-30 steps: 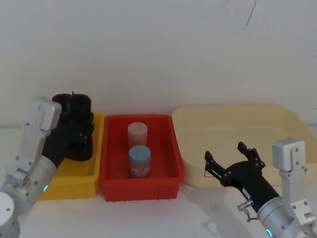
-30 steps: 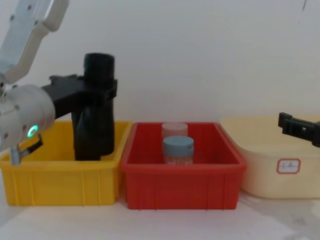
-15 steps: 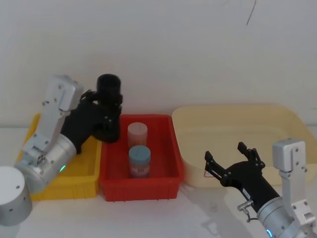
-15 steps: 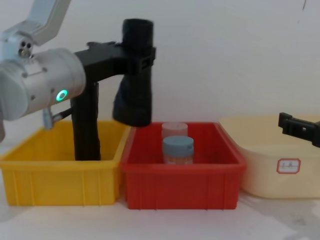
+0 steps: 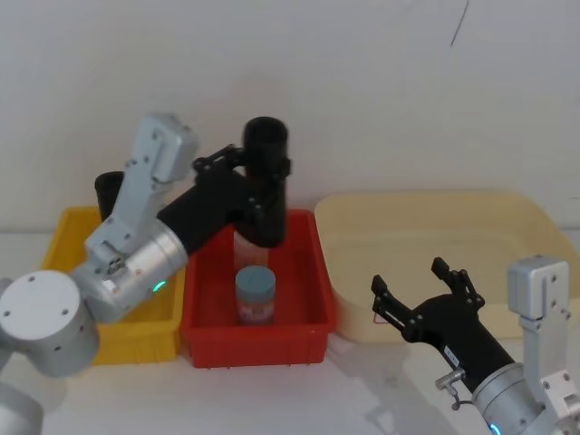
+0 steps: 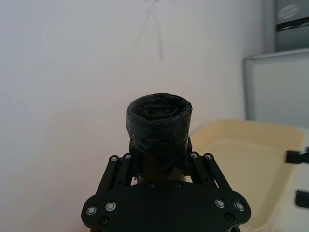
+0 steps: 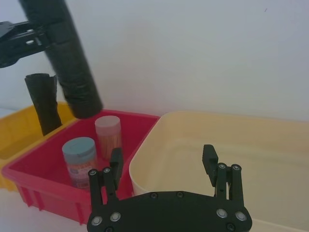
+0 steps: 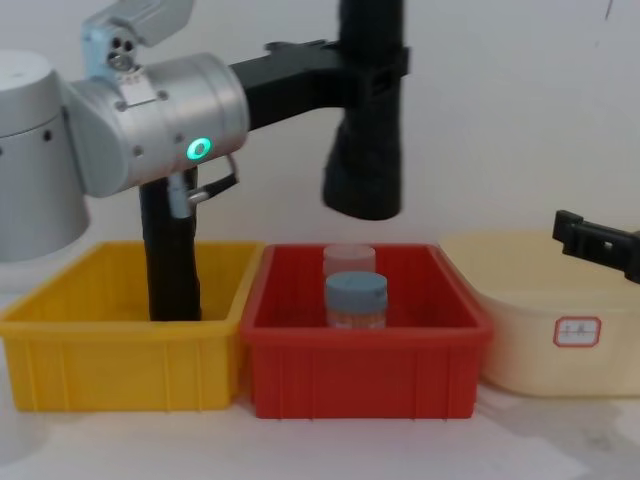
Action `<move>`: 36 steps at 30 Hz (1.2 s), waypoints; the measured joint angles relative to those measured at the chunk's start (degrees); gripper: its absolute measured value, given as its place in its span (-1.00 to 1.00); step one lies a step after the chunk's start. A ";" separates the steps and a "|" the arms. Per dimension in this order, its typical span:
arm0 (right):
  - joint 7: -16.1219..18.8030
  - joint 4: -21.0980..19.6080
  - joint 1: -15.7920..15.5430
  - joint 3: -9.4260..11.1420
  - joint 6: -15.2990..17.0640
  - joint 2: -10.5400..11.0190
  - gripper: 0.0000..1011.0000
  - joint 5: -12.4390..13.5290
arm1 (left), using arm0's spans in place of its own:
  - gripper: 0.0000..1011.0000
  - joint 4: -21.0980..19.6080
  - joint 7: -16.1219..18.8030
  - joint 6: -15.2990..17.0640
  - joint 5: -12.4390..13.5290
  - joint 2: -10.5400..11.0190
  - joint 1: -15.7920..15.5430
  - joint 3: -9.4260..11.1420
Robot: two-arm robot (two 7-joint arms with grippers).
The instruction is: Pick up the garbage bag with the one hand and transfer it to the other hand.
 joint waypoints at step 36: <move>1.20 0.97 0.88 1.55 1.74 -1.88 0.98 0.29 | -0.08 10.69 -12.27 -5.28 -10.22 -7.77 -5.63 5.39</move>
